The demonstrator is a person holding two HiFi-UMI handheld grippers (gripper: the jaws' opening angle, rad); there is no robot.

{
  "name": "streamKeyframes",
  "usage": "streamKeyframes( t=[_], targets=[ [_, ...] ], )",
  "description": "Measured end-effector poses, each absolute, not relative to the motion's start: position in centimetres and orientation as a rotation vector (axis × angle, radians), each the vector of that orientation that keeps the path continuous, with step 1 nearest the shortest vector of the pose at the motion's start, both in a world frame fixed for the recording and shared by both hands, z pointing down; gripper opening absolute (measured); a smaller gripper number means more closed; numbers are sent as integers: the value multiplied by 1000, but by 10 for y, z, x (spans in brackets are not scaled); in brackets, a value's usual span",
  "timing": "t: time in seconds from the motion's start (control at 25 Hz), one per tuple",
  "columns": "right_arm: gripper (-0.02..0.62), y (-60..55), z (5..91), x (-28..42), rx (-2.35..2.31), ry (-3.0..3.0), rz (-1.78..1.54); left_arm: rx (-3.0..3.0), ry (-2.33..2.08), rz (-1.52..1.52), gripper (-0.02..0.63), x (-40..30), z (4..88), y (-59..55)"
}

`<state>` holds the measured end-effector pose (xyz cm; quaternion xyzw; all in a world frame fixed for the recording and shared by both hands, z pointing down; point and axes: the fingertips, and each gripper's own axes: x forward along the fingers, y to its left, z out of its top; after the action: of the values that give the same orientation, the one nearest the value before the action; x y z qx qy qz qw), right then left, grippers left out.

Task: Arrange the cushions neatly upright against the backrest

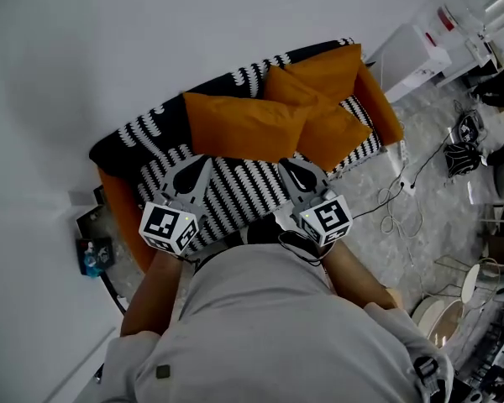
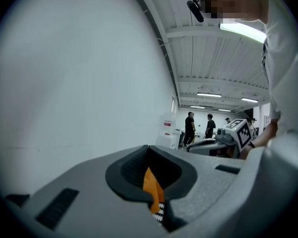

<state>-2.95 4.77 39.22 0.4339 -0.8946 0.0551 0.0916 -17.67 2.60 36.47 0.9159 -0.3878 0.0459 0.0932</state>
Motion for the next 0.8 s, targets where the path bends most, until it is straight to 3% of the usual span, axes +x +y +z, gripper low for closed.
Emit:
streamKeyframes(
  t=[0.4, 0.64, 0.8],
  targets=[
    [33, -49, 414, 12, 1191, -2654, 197, 2733, -1115, 302, 12, -137, 392, -62],
    [110, -104, 438, 33, 1098, -2627, 241, 2747, -1056, 448, 15, -119, 420, -120],
    [157, -135, 465, 43, 1006, -2592, 271, 2742, -1008, 566, 68, -107, 446, -158]
  ],
)
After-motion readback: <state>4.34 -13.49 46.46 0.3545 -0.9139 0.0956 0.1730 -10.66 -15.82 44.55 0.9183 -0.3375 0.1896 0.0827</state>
